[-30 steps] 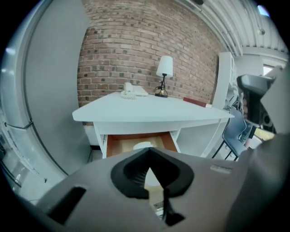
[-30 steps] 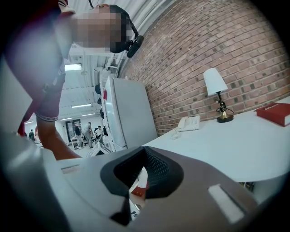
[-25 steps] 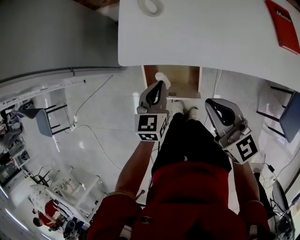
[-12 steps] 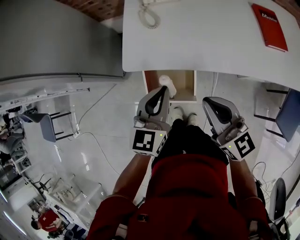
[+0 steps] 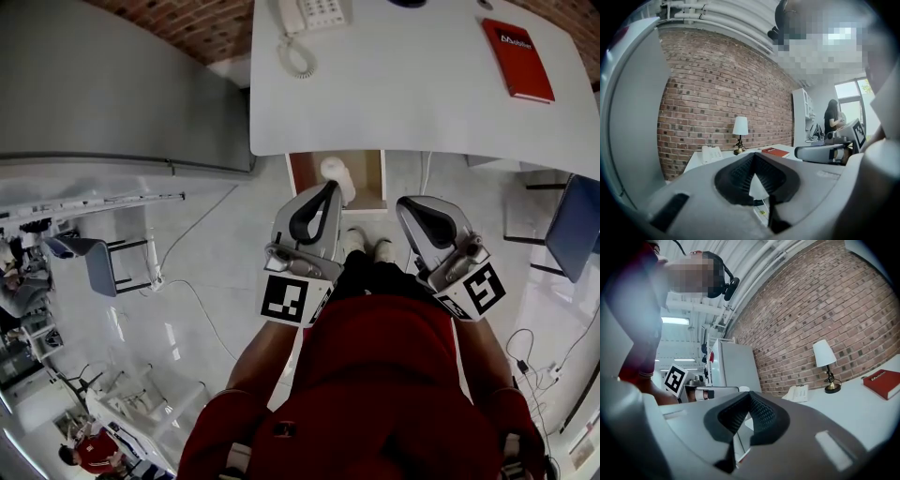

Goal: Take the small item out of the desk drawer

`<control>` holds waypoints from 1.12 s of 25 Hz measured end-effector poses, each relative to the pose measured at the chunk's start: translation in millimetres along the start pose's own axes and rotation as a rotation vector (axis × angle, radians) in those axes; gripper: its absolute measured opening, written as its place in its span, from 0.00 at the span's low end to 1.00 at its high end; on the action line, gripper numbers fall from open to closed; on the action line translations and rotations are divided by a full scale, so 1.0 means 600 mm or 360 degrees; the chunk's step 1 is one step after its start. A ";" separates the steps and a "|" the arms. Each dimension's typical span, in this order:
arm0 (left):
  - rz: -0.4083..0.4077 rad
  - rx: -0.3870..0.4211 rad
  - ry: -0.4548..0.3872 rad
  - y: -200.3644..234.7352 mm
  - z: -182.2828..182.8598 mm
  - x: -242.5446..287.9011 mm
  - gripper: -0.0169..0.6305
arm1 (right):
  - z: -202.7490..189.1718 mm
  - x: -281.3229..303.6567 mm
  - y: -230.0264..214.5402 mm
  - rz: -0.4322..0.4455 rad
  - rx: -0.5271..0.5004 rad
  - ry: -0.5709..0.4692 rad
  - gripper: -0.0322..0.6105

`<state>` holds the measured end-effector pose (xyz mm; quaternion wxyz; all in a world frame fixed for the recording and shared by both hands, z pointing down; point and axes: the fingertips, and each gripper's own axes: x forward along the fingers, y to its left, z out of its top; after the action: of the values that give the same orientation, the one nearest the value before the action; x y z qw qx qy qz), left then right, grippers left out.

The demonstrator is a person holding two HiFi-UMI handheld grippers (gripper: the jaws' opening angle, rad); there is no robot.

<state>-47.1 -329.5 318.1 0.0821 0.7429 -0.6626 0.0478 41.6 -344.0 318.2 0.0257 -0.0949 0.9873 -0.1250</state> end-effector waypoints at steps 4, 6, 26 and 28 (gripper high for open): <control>-0.0025 -0.0005 -0.0068 -0.022 0.040 -0.006 0.03 | 0.031 -0.006 0.011 0.0013 -0.0017 -0.0043 0.07; -0.0030 -0.0010 -0.0096 -0.036 0.059 -0.008 0.03 | 0.044 -0.012 0.015 0.0019 -0.0032 -0.0060 0.07; -0.0072 0.0053 -0.0137 -0.056 0.094 -0.008 0.04 | 0.071 -0.028 0.018 0.0021 -0.0080 -0.0080 0.07; -0.0076 0.0052 -0.0140 -0.054 0.091 -0.006 0.03 | 0.069 -0.026 0.016 0.0017 -0.0082 -0.0084 0.07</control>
<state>-17.5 -332.6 261.9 0.0417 0.7611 -0.6468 0.0240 58.3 -341.9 276.0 0.0500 -0.0935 0.9896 -0.0970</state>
